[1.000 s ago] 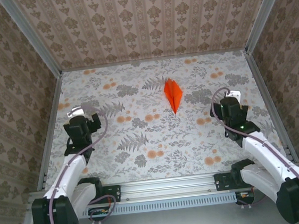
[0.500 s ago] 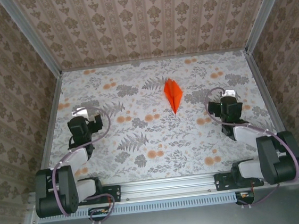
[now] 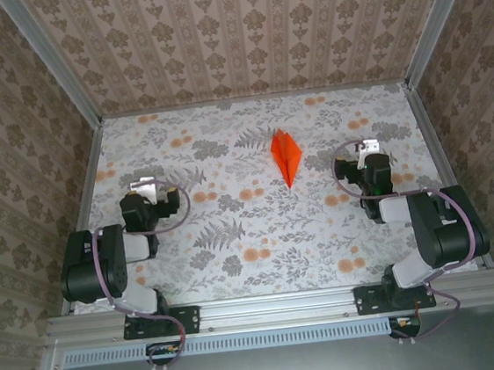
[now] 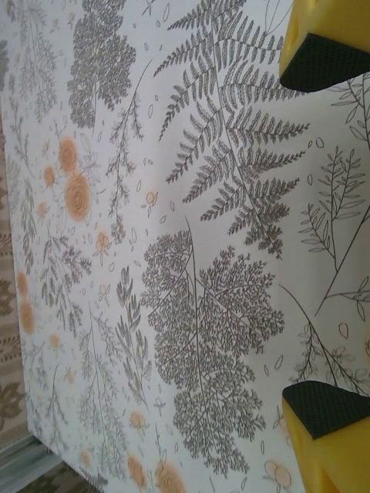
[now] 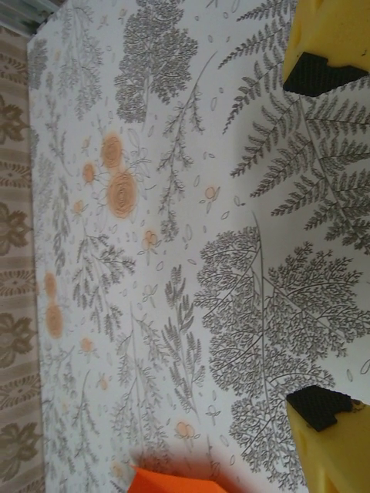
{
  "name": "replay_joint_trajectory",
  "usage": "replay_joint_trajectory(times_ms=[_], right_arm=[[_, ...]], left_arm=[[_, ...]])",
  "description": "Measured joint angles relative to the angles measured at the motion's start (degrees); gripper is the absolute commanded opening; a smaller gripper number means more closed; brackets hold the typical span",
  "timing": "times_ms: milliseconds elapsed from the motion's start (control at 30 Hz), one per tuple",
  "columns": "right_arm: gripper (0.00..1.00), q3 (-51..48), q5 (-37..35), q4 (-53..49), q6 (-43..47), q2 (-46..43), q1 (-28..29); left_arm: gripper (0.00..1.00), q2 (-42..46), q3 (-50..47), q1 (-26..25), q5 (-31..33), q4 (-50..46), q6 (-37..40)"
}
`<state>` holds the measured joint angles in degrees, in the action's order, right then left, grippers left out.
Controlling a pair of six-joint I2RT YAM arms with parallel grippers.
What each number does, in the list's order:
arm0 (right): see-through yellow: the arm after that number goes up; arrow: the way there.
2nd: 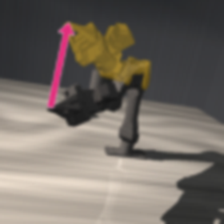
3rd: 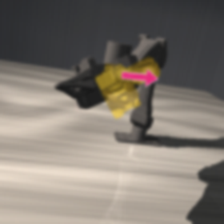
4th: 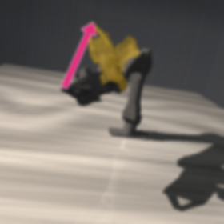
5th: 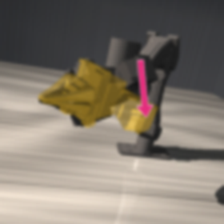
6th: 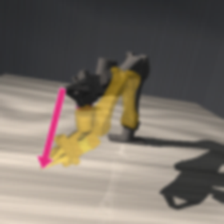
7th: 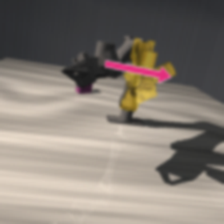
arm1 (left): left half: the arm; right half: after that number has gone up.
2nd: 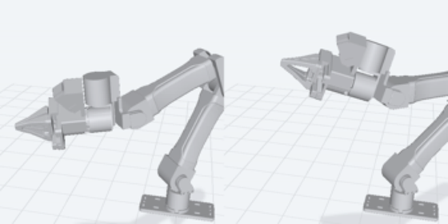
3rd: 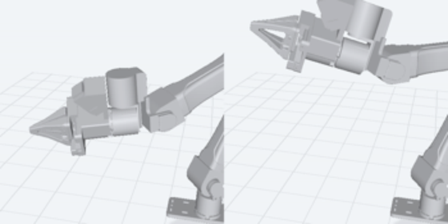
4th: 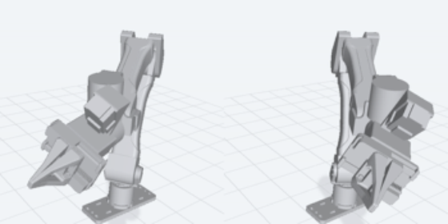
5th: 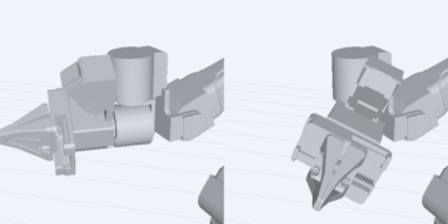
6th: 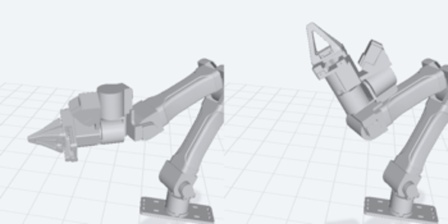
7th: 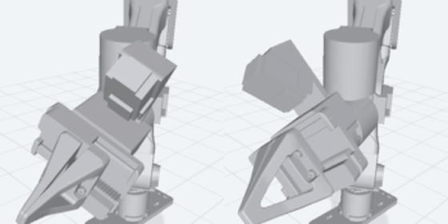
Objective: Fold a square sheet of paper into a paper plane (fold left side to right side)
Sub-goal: Reset both arms
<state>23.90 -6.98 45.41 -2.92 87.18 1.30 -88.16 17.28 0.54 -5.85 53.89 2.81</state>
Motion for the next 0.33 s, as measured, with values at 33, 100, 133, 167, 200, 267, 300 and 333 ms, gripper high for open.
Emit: replay_joint_trajectory(times_ms=[33, 100, 133, 167, 200, 267, 300, 333], right_arm=[[1.0, -0.02, 0.09, 0.52, 0.0, 0.0, 0.0], [1.0, -0.02, 0.2, 1.18, 0.02, 0.0, 0.02], [1.0, -0.02, 0.2, 1.31, 0.02, 0.0, 0.02], [1.0, -0.02, 0.2, 1.38, 0.04, 0.0, 0.02], [1.0, -0.02, 0.2, 1.42, 0.07, 0.0, 0.02], [1.0, -0.02, 0.17, 1.68, 0.2, 0.0, 0.02], [1.0, -0.02, 0.2, 1.73, 0.22, 0.0, 0.02], [1.0, -0.02, 0.2, 1.75, 0.22, 0.0, 0.02]], left_arm=[[1.0, 0.0, 0.35, 0.0, -0.42, -0.07, 0.04], [1.0, 0.0, 1.92, 0.0, -0.63, -1.51, 0.04], [1.0, 0.0, 2.95, 0.0, -0.61, -2.16, 0.04], [1.0, 0.0, 3.76, 0.0, -0.55, -2.4, 0.04], [1.0, 0.0, 4.37, 0.0, -0.39, -2.45, 0.04], [1.0, 0.0, 5.07, 0.0, -0.15, -2.71, 0.02], [1.0, 0.0, 5.14, 0.0, -0.11, -2.89, 0.02], [1.0, 0.0, 5.16, 0.0, 0.07, -3.21, 0.02]])
